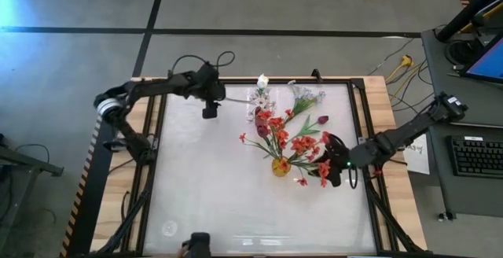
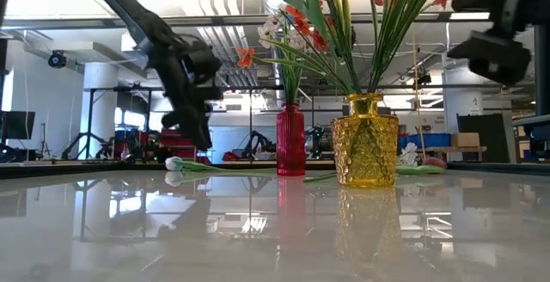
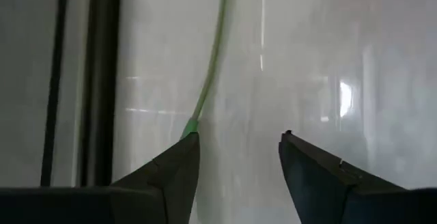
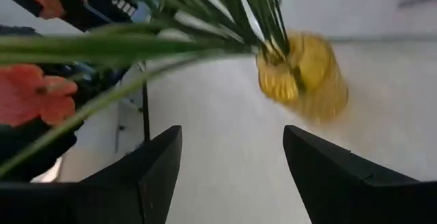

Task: Sort flowers into vase by color
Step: Put the white flower into the red vase

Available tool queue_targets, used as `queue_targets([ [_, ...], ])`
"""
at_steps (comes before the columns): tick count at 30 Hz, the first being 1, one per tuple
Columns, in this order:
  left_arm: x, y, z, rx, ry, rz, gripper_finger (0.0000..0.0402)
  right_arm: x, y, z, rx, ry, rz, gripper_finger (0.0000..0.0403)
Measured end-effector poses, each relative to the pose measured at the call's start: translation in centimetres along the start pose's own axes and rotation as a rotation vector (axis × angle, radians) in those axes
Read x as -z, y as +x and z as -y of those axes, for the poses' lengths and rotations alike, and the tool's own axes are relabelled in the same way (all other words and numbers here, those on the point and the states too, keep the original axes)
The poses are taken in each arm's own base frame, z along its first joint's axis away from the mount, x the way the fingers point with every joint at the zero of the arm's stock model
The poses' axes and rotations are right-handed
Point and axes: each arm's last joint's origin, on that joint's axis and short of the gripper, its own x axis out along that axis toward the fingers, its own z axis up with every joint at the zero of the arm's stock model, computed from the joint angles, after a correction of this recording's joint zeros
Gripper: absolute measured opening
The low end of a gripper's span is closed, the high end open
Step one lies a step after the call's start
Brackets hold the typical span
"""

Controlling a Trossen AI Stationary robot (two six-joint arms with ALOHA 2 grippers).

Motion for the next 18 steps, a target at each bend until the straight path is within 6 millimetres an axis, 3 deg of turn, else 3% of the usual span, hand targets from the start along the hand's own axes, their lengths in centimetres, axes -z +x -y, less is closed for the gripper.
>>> queue_targets([
  [8, -1.0, 4.0, -1.9, 0.035, 0.017, -0.048, 0.0174, -1.4, 0.8, 0.0, -0.009, -0.134, 0.099, 0.0247],
  [18, -0.9, 5.6, -4.1, 0.034, 0.001, -0.107, 0.0135, -2.0, 0.8, -0.5, -0.062, -0.225, 0.155, 0.0247],
])
